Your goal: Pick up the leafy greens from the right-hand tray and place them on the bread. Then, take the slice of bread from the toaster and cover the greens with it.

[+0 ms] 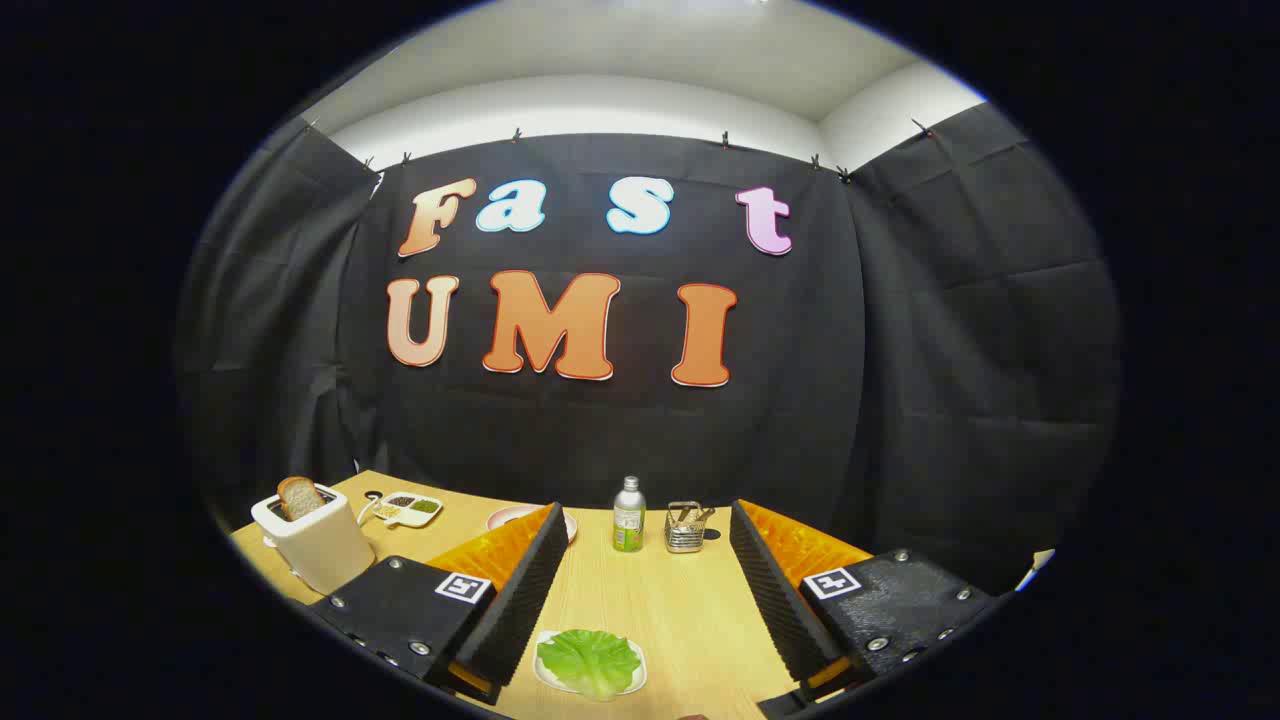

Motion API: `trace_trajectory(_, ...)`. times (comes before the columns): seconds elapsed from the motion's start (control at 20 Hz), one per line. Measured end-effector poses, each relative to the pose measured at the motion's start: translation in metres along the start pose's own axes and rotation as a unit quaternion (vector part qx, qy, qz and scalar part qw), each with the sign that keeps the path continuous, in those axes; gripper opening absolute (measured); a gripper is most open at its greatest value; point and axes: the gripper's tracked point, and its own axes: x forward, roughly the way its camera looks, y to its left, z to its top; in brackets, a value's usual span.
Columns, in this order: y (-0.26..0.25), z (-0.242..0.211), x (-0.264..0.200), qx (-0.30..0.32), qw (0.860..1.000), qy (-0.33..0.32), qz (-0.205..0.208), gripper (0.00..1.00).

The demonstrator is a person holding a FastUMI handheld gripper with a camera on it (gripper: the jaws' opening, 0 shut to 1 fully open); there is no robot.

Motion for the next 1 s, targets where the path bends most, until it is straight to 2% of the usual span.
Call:
trace_trajectory(0.2,0.038,-0.015,-0.010,0.047,0.999,0.016,0.014,0.98)
trace_trajectory(0.45,0.055,-0.035,-0.003,0.064,0.997,0.043,0.020,0.98)
trace_trajectory(1.0,0.068,-0.067,0.015,0.040,0.996,0.072,0.036,0.98)
